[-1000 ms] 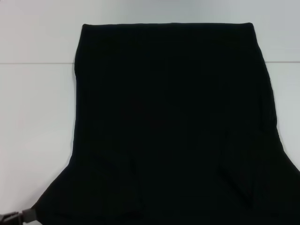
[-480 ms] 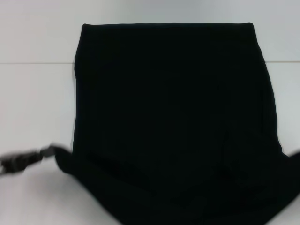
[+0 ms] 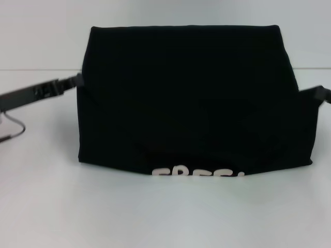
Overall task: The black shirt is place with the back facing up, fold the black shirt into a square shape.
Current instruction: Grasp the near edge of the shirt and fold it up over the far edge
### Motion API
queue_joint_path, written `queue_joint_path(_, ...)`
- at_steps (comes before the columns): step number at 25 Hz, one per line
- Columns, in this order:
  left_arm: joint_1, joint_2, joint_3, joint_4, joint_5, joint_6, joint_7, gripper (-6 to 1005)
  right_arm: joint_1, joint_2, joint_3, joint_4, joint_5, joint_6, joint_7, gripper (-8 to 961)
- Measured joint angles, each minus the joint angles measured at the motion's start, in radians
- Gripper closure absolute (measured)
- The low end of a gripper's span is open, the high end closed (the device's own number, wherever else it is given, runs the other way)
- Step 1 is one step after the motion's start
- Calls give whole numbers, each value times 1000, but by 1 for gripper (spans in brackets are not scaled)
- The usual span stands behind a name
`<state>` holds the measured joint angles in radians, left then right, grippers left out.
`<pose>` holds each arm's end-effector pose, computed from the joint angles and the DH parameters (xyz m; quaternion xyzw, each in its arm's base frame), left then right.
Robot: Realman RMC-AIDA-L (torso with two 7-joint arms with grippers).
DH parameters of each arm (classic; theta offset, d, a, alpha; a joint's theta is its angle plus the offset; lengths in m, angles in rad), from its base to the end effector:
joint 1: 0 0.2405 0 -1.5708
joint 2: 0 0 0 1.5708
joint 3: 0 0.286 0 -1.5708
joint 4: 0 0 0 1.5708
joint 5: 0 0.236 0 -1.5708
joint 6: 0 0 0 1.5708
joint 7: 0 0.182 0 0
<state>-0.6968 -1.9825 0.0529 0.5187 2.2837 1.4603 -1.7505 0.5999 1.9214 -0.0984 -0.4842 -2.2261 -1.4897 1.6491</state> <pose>-0.3152 0.4436 0.0291 -0.7955 -0.4498 -0.3393 0.2230 0.3531 0.4172 0.0528 -0.8041 0.4294 0.3243 0.2527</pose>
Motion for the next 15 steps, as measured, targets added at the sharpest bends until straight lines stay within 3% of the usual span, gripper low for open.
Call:
queue_joint_path(9,-94,-9,4,-72,-1,-280,60,947,135,12,-55,106,2,399,-11,870)
queue_joint_path(15,-148,-11,4,-127,-3,-437,125,941,209,39,-95,125,3,601,-14,866)
